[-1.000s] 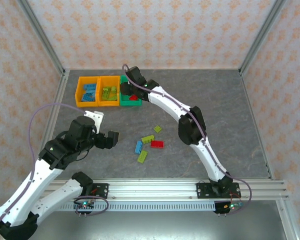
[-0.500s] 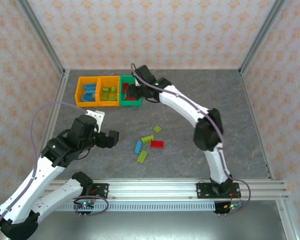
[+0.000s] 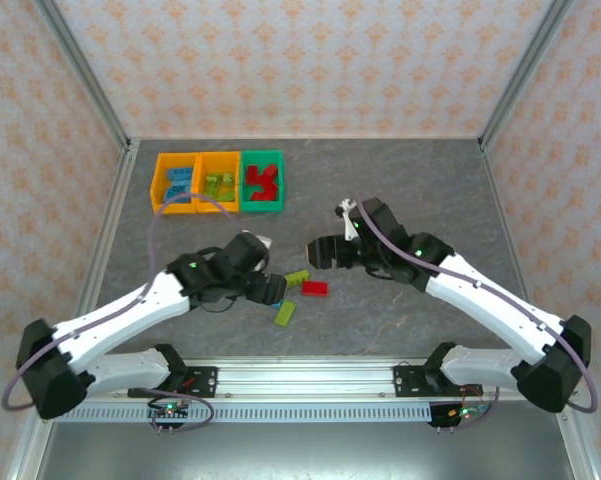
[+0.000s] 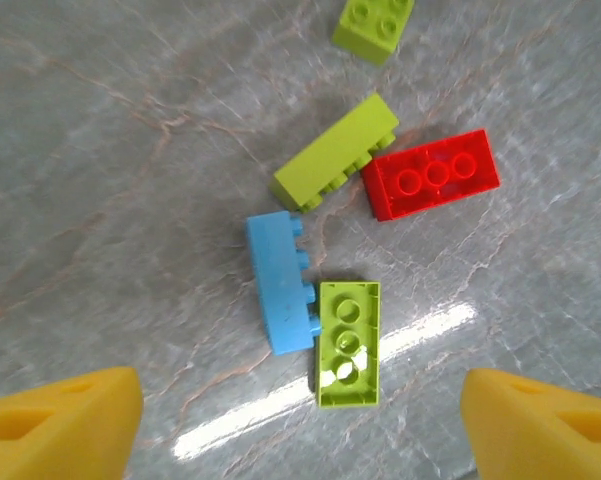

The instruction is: Sort the legos into containers by color

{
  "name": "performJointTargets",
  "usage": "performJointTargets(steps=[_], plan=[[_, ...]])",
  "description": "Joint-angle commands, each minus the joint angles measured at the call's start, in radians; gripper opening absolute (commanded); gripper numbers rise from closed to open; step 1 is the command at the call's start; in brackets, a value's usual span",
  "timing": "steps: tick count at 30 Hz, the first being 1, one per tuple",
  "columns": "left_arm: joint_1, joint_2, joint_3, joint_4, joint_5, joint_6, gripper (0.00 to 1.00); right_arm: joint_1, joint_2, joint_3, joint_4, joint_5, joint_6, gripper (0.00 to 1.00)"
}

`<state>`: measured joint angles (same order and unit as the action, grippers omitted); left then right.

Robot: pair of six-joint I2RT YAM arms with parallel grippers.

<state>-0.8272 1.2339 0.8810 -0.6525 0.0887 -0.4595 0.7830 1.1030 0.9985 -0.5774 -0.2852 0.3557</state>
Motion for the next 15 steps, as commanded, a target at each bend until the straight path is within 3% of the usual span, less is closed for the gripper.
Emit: performJointTargets(steps=[1, 9, 15], plan=[[-0.017, 0.083, -0.034, 0.130, -0.039, -0.051, 0.80, 0.004, -0.059, -0.032, -0.011, 0.041, 0.063, 0.88], [-0.018, 0.275, -0.036, 0.226, -0.087, -0.070, 0.58, 0.004, -0.048, -0.046, 0.003, 0.044, 0.086, 0.89], [-0.018, 0.347, -0.046, 0.254, -0.127, -0.113, 0.35, 0.004, -0.023, -0.043, 0.012, 0.015, 0.090, 0.89]])
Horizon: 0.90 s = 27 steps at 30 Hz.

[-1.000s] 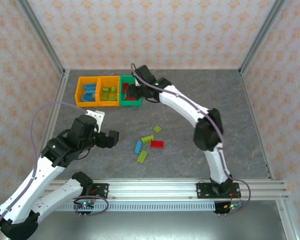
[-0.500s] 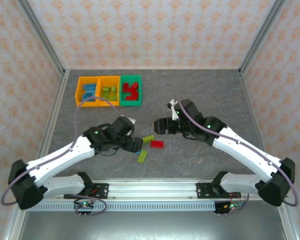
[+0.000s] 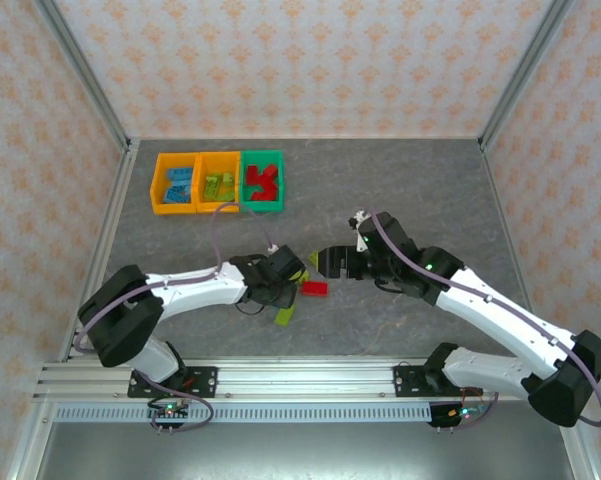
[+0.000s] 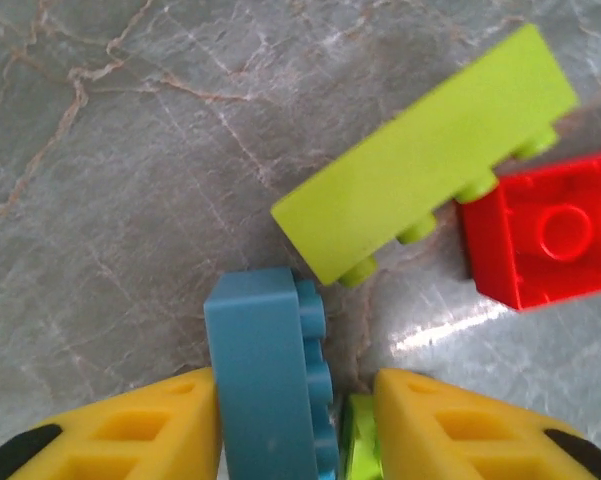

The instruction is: Sort the legos into containers by color

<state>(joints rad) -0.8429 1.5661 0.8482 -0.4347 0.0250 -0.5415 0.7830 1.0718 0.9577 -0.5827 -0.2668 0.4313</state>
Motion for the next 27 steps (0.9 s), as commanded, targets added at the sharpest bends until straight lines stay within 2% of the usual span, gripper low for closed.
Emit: performJointTargets(steps=[1, 5, 9, 12, 16, 19, 24, 27], plan=[[-0.003, 0.022, -0.018, 0.037, -0.071, -0.034, 0.33, 0.005, 0.009, -0.003, 0.017, -0.015, 0.013, 0.89], [-0.003, 0.027, -0.042, 0.070, -0.066, -0.037, 0.19, 0.012, 0.017, -0.014, 0.014, -0.057, 0.004, 0.89], [0.005, -0.035, -0.045, 0.053, -0.088, -0.033, 0.15, 0.032, 0.017, -0.020, -0.014, -0.087, -0.003, 0.89], [0.060, -0.148, -0.033, 0.016, -0.101, -0.009, 0.15, 0.051, 0.001, -0.014, -0.018, -0.063, -0.002, 0.89], [0.262, -0.283, 0.042, -0.037, -0.044, 0.078, 0.16, 0.053, -0.023, -0.013, -0.001, -0.014, 0.003, 0.89], [0.446, -0.294, 0.144, -0.050, -0.015, 0.128, 0.16, 0.053, -0.020, -0.014, 0.007, 0.001, 0.003, 0.89], [0.712, -0.127, 0.346, -0.033, 0.014, 0.121, 0.14, 0.053, -0.004, -0.013, 0.021, 0.009, 0.007, 0.89], [0.840, 0.023, 0.482, -0.037, 0.109, 0.078, 0.14, 0.053, -0.006, -0.007, 0.006, 0.011, 0.009, 0.89]])
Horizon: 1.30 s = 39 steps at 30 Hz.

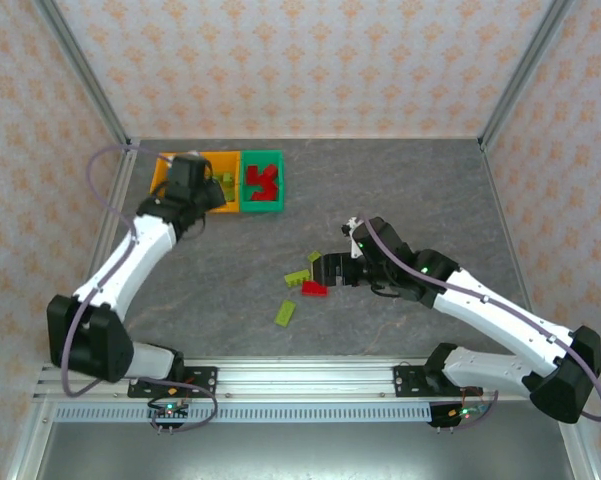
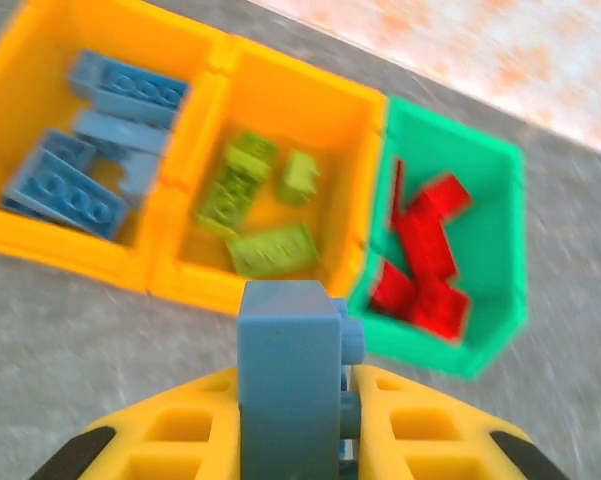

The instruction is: Sort the legos into containers by color

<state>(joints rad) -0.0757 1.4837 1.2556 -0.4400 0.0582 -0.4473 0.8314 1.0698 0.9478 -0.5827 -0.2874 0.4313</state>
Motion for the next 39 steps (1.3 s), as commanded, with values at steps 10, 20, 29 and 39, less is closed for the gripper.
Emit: performJointTargets(steps=[10, 20, 29, 39], plan=[[0.275, 0.515, 0.540, -0.201, 0.105, -0.038, 0.22, 0.005, -0.106, -0.045, -0.031, 0.052, 0.036, 0.89], [0.282, 0.444, 0.535, -0.174, 0.233, -0.104, 0.47, 0.005, -0.124, -0.040, -0.034, 0.106, 0.042, 0.90], [0.080, -0.081, 0.095, -0.064, 0.265, -0.106, 0.53, 0.006, -0.010, -0.067, -0.009, 0.160, 0.041, 0.91], [-0.520, -0.431, -0.091, -0.449, -0.022, 0.179, 0.60, 0.011, 0.249, -0.051, 0.087, 0.121, -0.010, 0.92]])
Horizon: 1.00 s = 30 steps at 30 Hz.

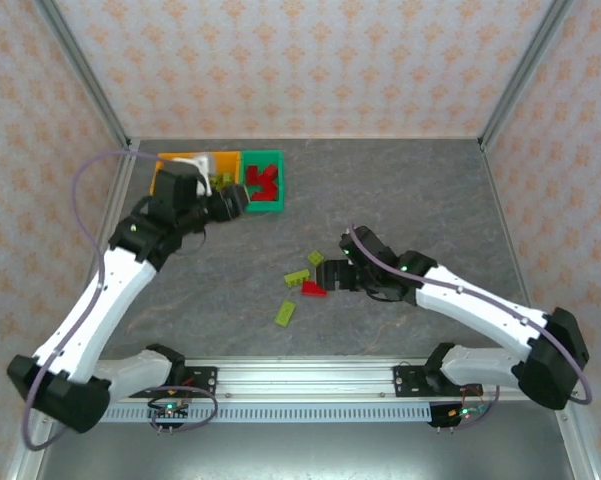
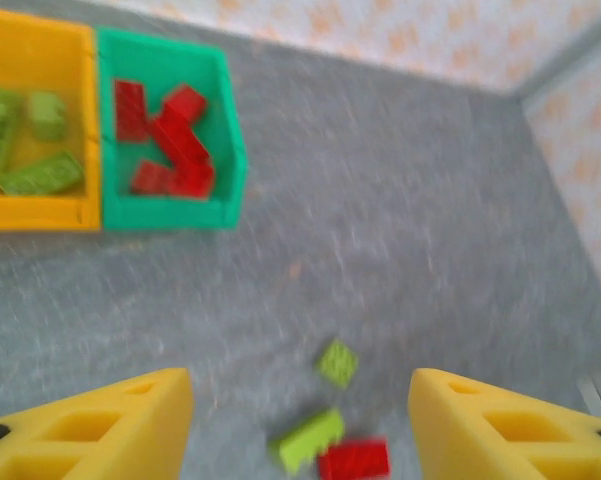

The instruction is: Sort the legos into containers by color

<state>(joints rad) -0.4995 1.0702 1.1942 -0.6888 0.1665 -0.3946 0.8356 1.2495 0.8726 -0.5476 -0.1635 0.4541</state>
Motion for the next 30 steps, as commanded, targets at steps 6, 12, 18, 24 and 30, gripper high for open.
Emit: performJointTargets(steps=[6, 12, 18, 24, 30], plan=[[-0.215, -0.162, -0.162, -0.216, -0.071, 0.192, 0.73, -0.001, 0.254, 0.094, 0.141, 0.137, -0.069, 0.92], [-0.215, -0.221, -0.190, -0.245, -0.167, 0.198, 0.93, -0.059, 0.456, 0.233, 0.143, 0.150, 0.028, 0.92], [-0.214, -0.257, -0.209, -0.260, -0.248, 0.181, 0.99, -0.070, 0.614, 0.349, 0.068, 0.159, 0.233, 0.83], [-0.214, -0.289, -0.222, -0.256, -0.288, 0.178, 1.00, -0.043, 0.667, 0.409, -0.015, 0.227, 0.340, 0.74], [-0.215, -0.290, -0.223, -0.260, -0.301, 0.172, 1.00, 0.004, 0.688, 0.424, -0.080, 0.280, 0.482, 0.58]])
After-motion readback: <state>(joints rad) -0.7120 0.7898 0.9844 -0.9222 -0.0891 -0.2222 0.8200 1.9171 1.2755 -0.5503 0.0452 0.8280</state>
